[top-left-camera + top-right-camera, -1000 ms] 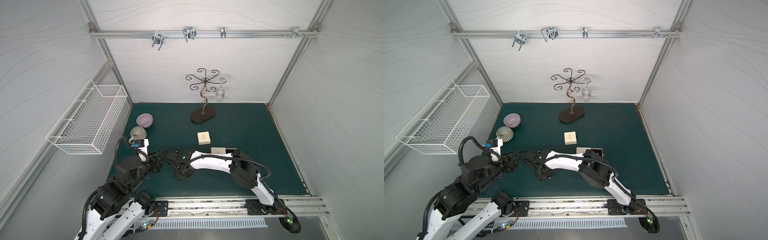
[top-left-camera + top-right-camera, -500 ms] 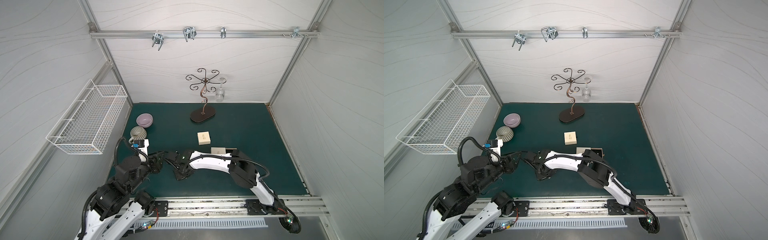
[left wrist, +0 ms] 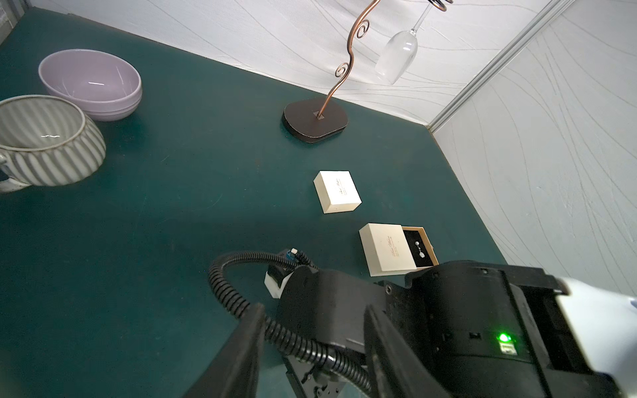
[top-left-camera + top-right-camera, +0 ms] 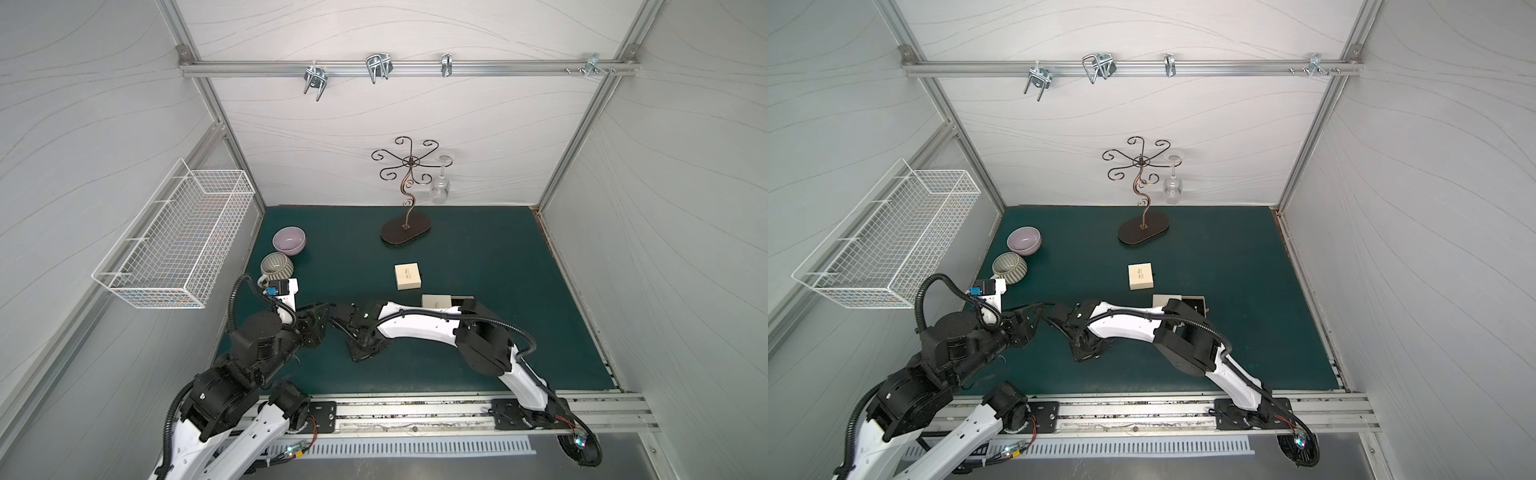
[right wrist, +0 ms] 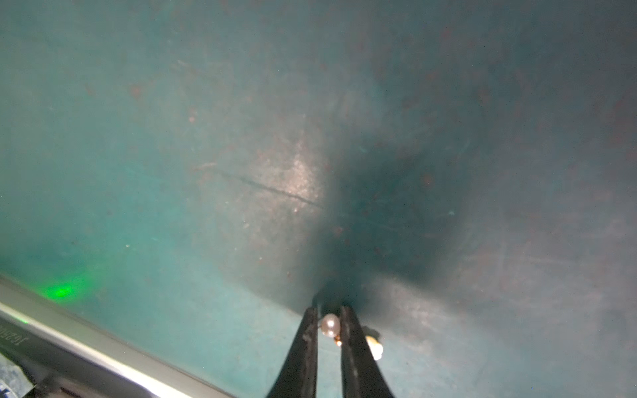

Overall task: Place the earrings into the drawer-style jewelry box
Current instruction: Pick up the earring from the center of the board.

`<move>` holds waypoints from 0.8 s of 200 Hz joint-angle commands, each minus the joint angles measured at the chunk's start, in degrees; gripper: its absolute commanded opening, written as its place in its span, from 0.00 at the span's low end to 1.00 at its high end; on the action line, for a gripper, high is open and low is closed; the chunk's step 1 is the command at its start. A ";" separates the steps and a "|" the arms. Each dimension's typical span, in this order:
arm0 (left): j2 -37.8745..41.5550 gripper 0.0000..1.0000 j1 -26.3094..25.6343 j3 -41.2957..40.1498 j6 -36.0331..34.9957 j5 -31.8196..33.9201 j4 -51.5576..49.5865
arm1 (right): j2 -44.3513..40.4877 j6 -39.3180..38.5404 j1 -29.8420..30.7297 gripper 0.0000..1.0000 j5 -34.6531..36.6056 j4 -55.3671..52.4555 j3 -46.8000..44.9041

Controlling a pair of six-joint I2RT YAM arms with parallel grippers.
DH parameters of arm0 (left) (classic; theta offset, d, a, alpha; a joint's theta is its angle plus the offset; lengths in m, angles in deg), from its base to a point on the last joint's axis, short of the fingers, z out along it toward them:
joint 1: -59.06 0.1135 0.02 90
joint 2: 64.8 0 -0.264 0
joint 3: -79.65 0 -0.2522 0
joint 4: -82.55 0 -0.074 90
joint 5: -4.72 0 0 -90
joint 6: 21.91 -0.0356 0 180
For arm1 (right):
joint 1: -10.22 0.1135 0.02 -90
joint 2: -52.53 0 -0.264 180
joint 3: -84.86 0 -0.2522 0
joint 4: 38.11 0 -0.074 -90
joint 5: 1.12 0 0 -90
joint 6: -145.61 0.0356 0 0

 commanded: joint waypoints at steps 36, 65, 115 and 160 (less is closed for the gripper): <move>0.19 0.51 0.01 -0.23 -0.13 -0.79 3.05 | -0.22 -0.06 -1.33 0.12 -1.25 0.39 -1.34; -1.04 0.50 0.00 -1.80 1.00 -2.65 4.69 | -3.83 -0.36 -3.69 0.12 -2.74 3.60 -5.98; -4.92 0.49 0.07 -6.08 2.89 -7.22 11.79 | -12.48 -0.99 -9.82 0.12 -5.02 8.18 -15.08; -14.99 0.49 -0.24 -11.46 4.48 -15.63 25.16 | -20.23 -2.44 -17.19 0.12 -7.90 11.21 -22.25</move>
